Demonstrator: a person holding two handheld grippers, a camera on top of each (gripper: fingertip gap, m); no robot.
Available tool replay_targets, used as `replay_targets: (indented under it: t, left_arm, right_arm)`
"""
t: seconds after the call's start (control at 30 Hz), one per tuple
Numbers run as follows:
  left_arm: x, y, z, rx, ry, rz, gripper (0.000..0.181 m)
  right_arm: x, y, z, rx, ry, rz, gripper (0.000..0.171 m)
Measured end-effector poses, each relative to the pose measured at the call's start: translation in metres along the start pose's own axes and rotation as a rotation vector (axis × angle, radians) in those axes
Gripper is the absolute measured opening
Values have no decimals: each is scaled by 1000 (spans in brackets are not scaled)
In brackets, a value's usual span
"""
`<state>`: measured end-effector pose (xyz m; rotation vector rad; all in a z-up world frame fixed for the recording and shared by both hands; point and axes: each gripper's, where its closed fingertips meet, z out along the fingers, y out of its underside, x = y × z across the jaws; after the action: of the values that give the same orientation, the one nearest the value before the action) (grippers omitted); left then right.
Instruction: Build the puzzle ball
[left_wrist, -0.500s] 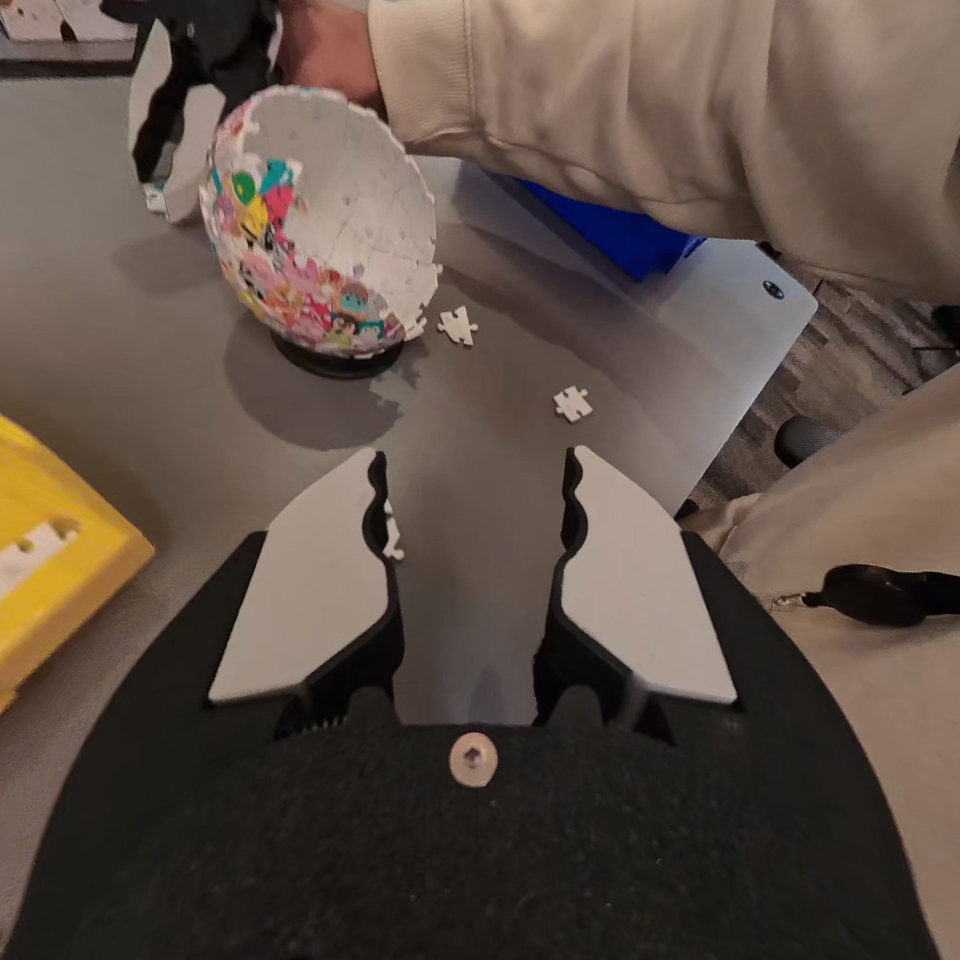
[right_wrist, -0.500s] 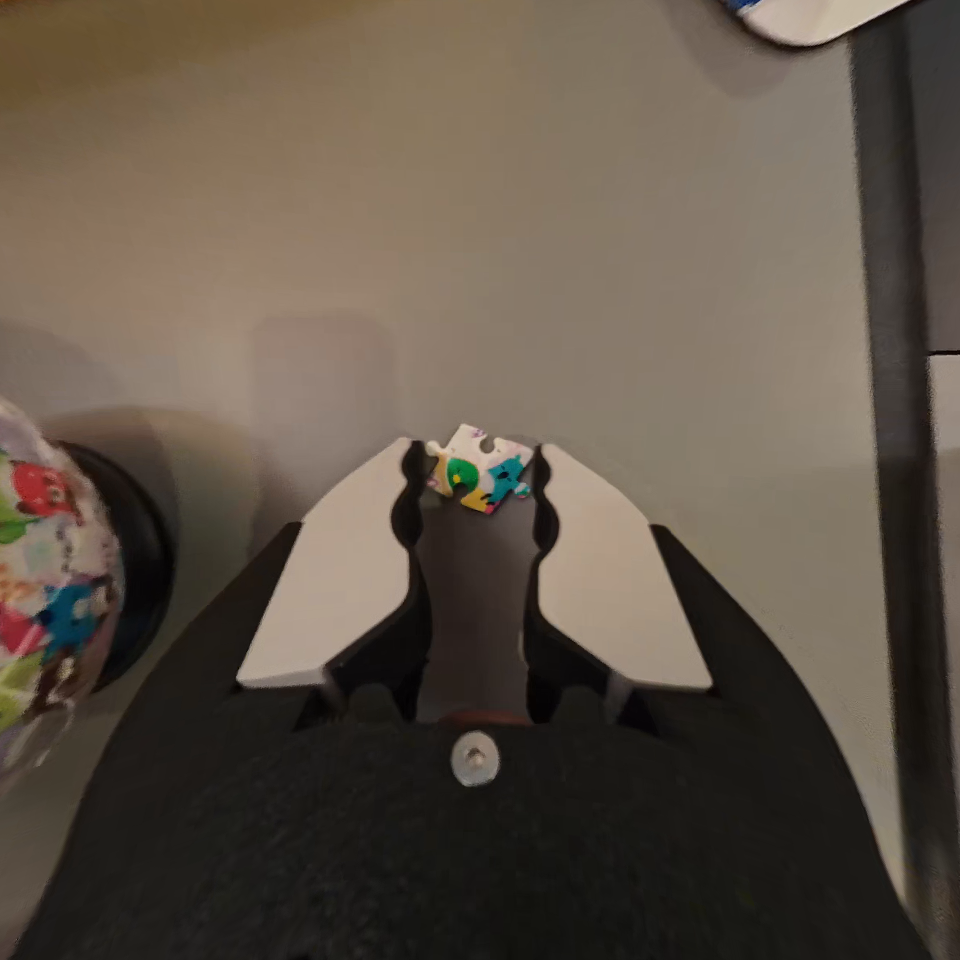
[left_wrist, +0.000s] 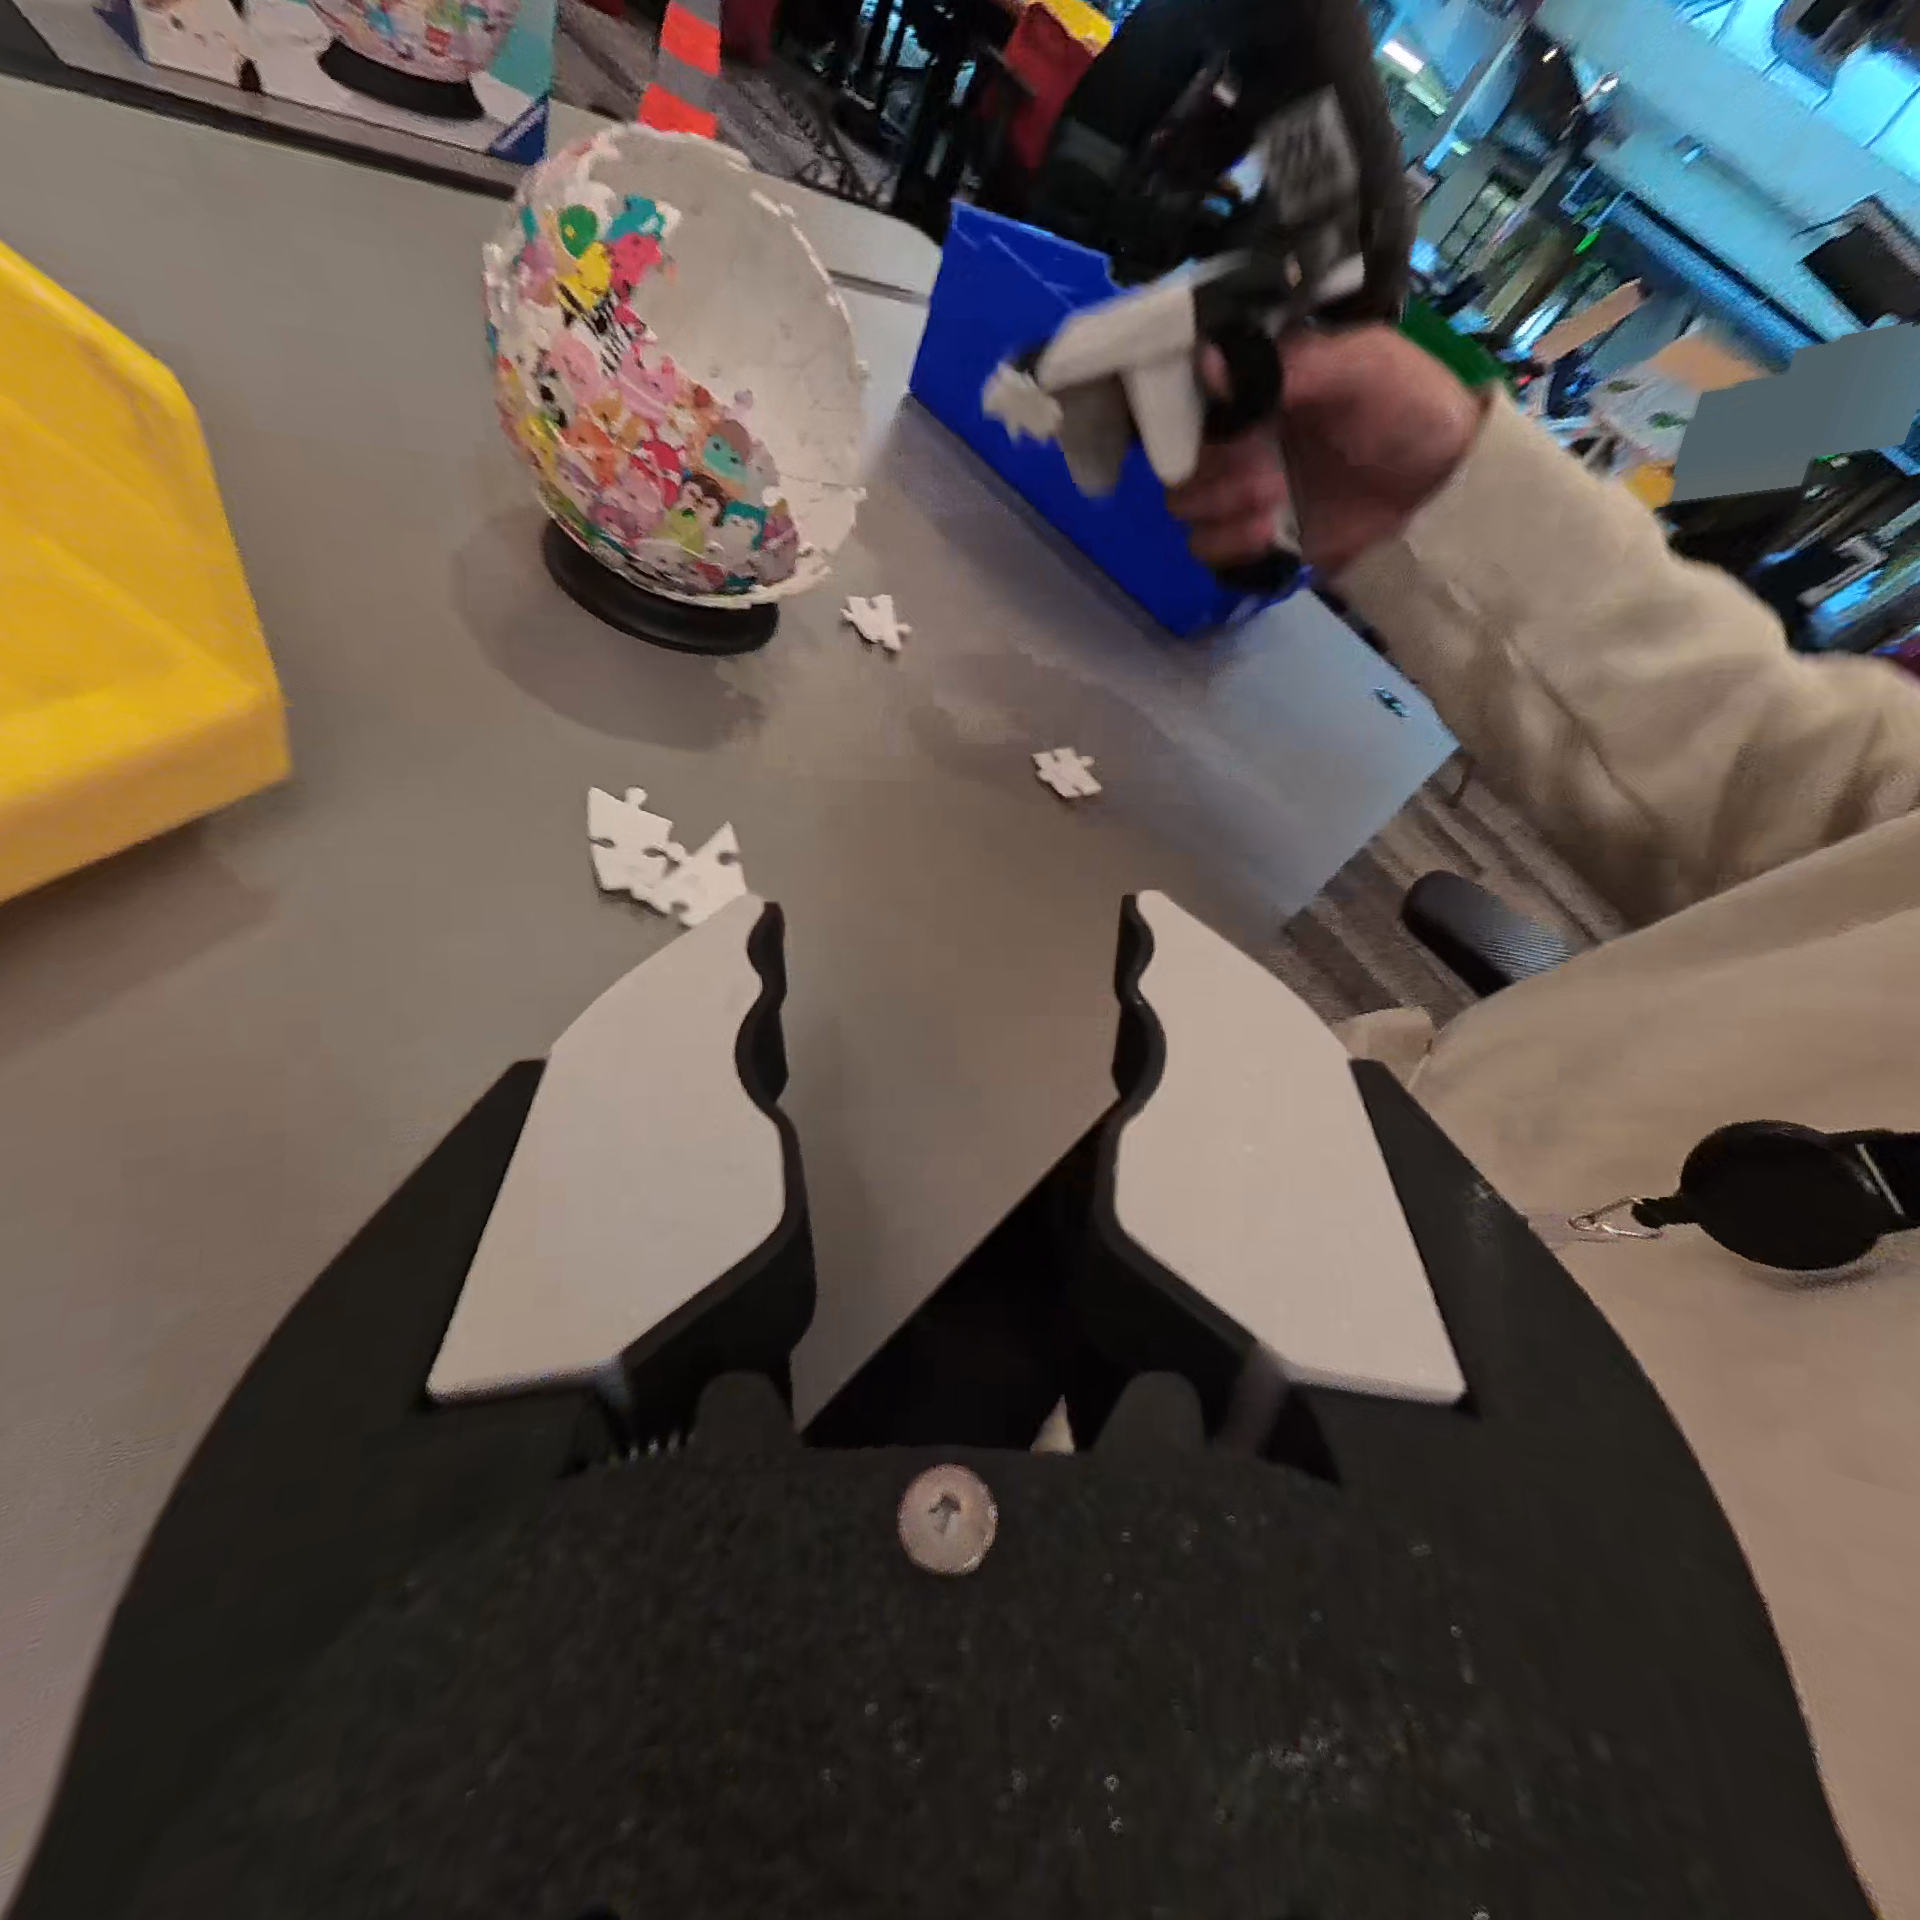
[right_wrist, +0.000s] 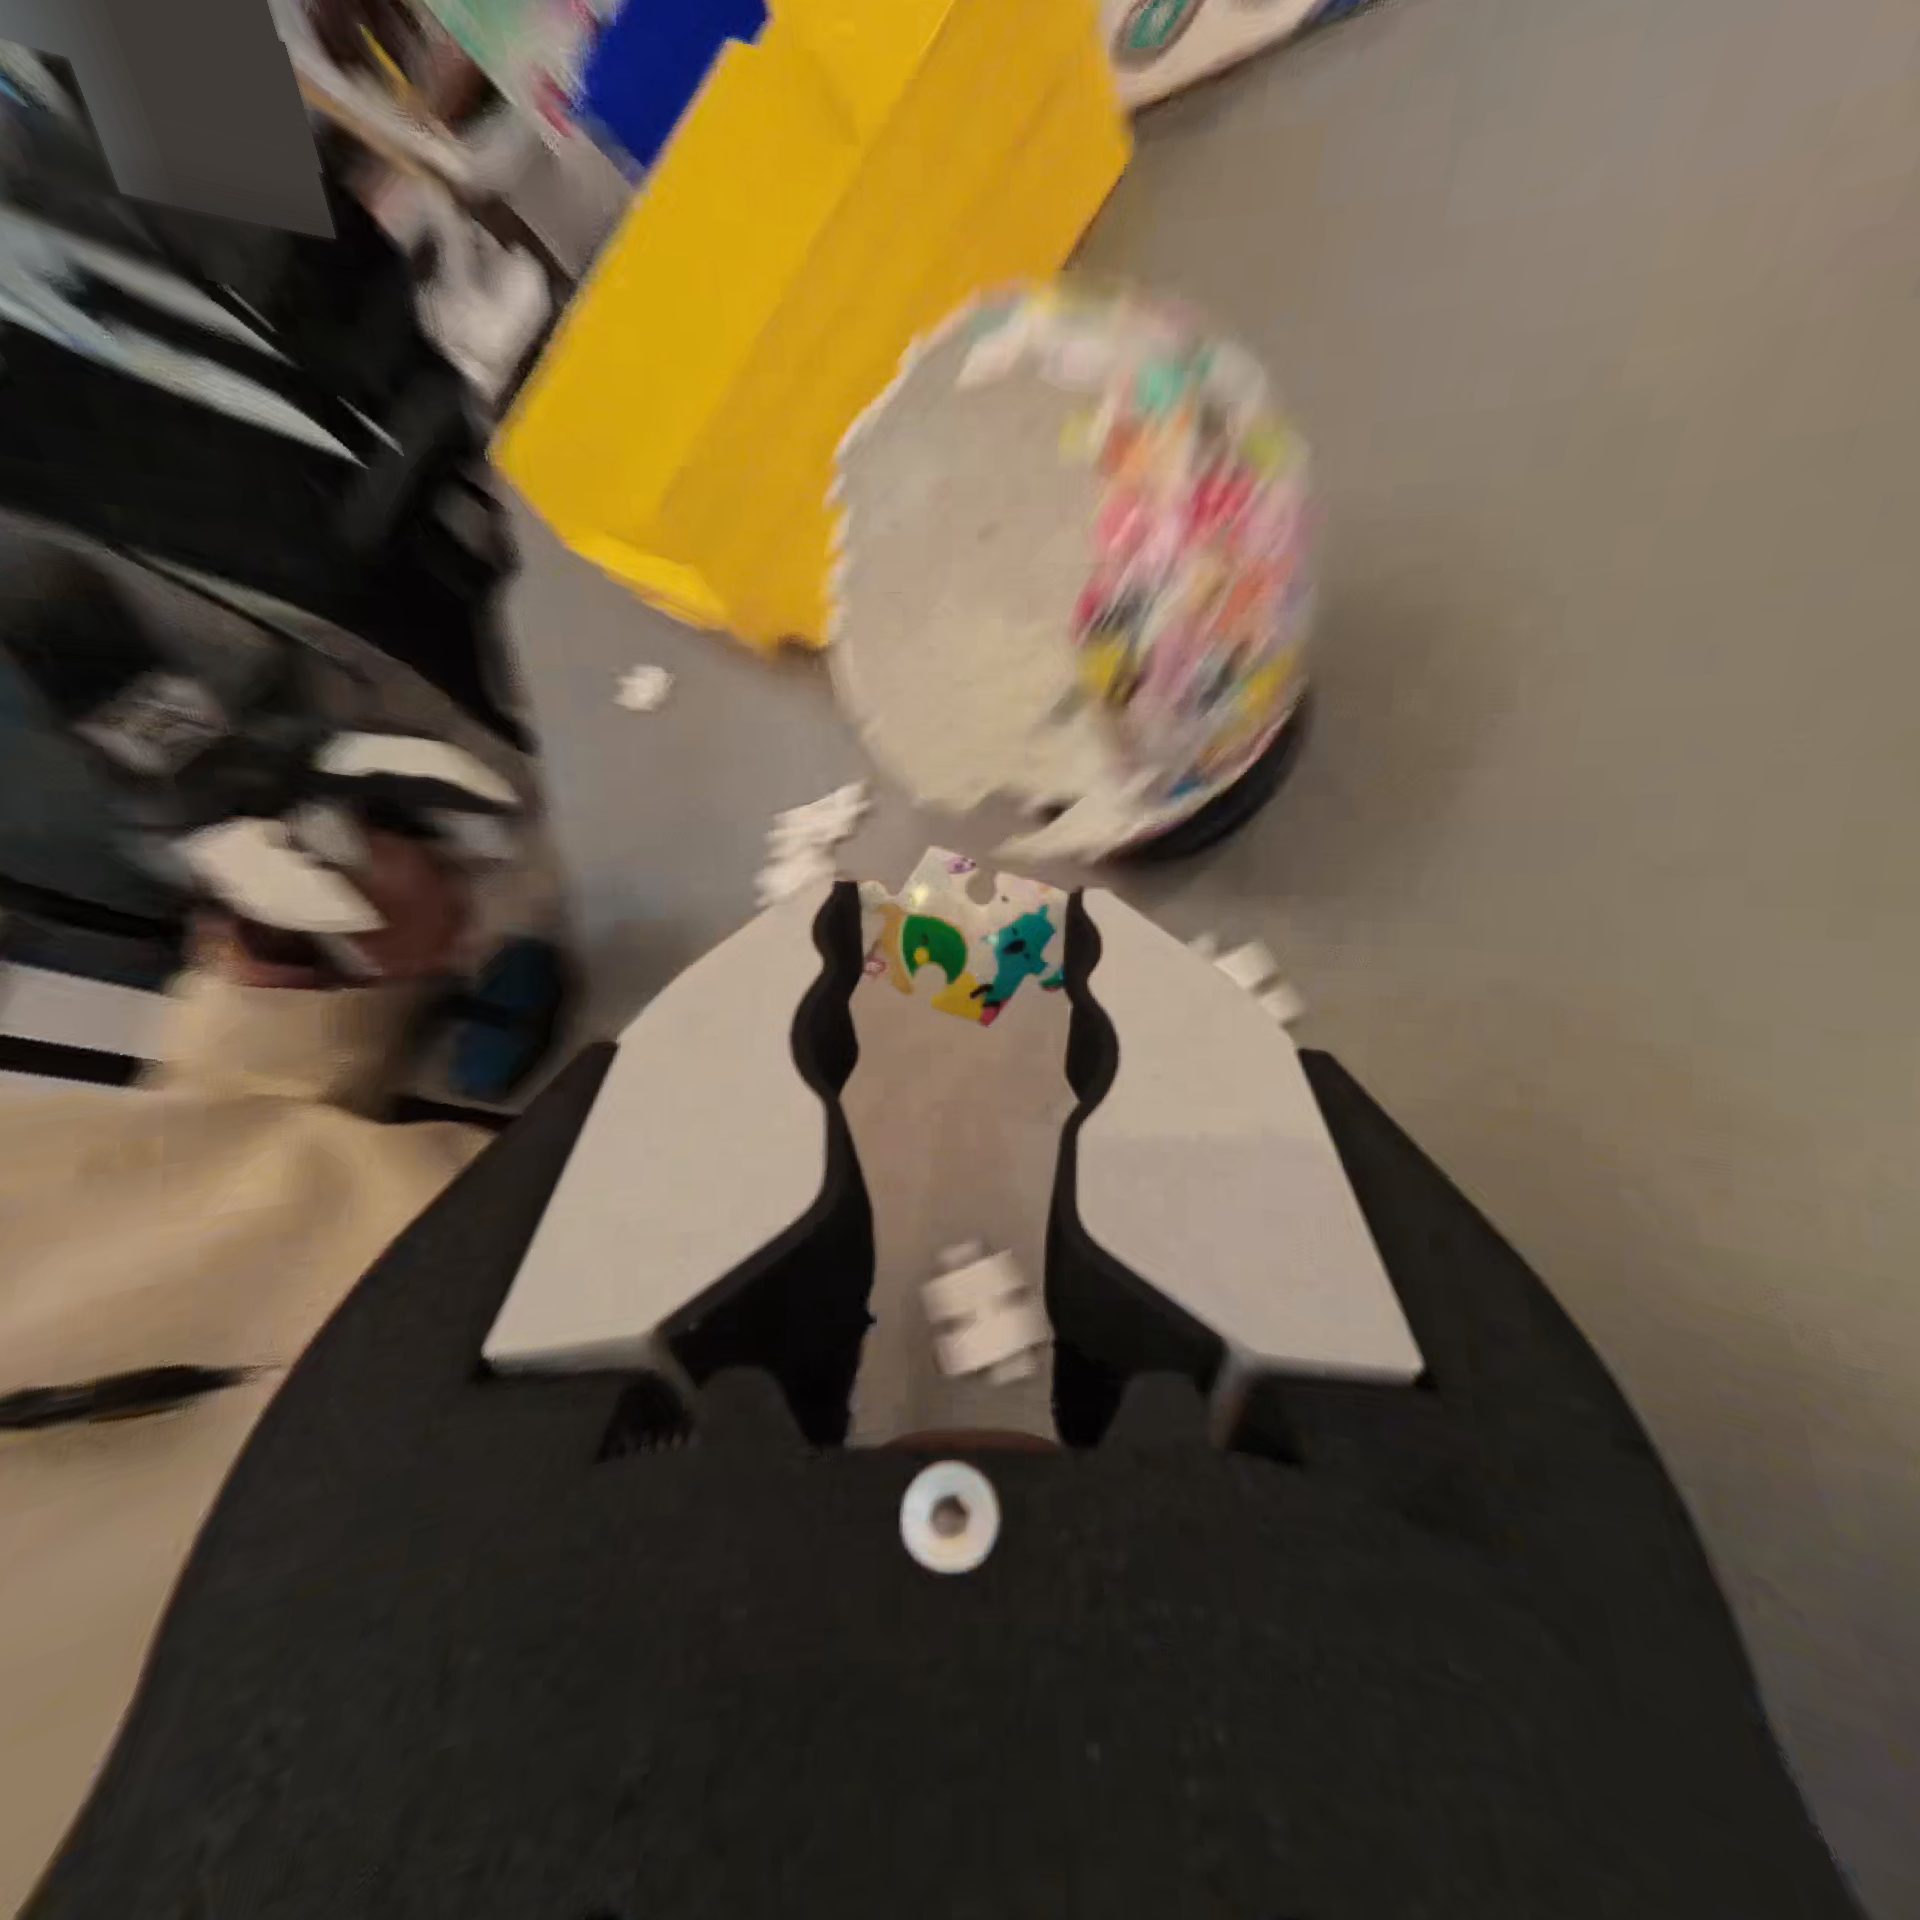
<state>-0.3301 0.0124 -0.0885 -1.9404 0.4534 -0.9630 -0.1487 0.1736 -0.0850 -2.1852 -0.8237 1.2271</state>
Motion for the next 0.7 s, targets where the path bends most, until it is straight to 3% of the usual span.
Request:
replay_targets:
  t: [0.13, 0.2, 0.3, 0.4, 0.57, 0.7]
  left_arm:
    - [18, 2, 1, 31, 92, -40, 60]
    - [29, 0, -1, 52, 167, -95, 60]
    - [41, 1, -9, 74, 186, -114, 60]
    - [53, 14, -23, 83, 157, -106, 60]
    - [77, 39, -48, 128, 128, -166, 61]
    - [99, 63, -55, 112, 61, -144, 60]
  right_arm:
    - [-29, 54, 16, 67, -205, 328, 37]
    - [-25, 61, 27, 61, -206, 352, 37]
    - [19, 84, 37, -60, 50, 245, 37]
    - [24, 84, 34, -58, 38, 246, 43]
    - [28, 76, 14, -43, 169, -25, 48]
    - [22, 95, 27, -287, 361, -484, 47]
